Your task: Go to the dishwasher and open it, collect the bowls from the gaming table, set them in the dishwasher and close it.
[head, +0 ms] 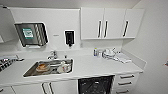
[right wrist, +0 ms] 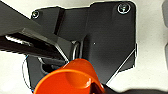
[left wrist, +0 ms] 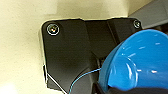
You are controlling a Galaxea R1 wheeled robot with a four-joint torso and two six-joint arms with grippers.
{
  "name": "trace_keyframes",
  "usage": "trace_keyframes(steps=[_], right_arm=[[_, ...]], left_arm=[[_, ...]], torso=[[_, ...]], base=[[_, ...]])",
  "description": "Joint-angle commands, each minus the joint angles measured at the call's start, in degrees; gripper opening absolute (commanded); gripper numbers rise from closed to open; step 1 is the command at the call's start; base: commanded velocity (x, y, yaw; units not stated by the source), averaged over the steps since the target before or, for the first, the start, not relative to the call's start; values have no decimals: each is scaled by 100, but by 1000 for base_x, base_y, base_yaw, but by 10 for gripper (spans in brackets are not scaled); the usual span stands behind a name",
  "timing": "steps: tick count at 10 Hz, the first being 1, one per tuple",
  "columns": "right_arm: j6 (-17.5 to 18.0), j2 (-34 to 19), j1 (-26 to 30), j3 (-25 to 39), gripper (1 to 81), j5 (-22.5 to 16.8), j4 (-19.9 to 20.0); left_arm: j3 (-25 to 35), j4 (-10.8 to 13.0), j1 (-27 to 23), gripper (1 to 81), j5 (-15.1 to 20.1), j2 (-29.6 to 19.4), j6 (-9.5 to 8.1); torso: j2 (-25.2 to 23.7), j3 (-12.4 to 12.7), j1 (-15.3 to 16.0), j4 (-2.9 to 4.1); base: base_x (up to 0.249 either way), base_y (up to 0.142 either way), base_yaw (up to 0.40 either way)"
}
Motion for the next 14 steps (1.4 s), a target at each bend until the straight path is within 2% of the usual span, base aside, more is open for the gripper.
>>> trace_keyframes(steps=[1,3,4,6,7,8,9,11,13,14], right_arm=[[11,-216,111,355,10,-261,18],[20,-260,111,425,10,-252,26],[38,-252,111,433,10,-244,27],[38,-269,111,425,10,-235,18],[38,-278,110,434,10,-235,18],[38,-295,102,434,10,-226,17],[38,-304,111,434,10,-226,9],[38,-304,111,434,10,-226,-9],[38,-304,102,434,10,-217,0],[38,-304,102,425,10,-217,9]], left_arm=[[-37,2,-115,10,-541,-309,-18],[-46,2,-26,10,-1217,-599,-44],[-46,1,9,10,-1602,-730,-123],[-46,37,18,10,-1850,-933,-352],[-46,46,18,10,-2044,-1030,-414],[-55,46,18,10,-2244,-1099,-474],[-55,54,26,10,-2334,-1127,-519],[-55,28,-9,10,-2536,-1250,-607],[-64,54,-35,10,-3072,-1478,-783],[-64,63,-35,10,-3230,-1566,-853]], torso=[[0,0,0,0],[0,0,2,0],[0,0,0,0],[0,0,0,0],[0,-360,0,0],[-2,-562,0,0],[-2,-643,-2,0],[-2,-996,-5,0],[0,-1374,-2,0],[0,-1559,-2,0]], base=[[0,0,0],[0,0,0],[0,0,0],[0,0,0],[0,0,0],[0,0,0],[0,0,0],[0,0,0],[0,0,0],[0,0,0]])
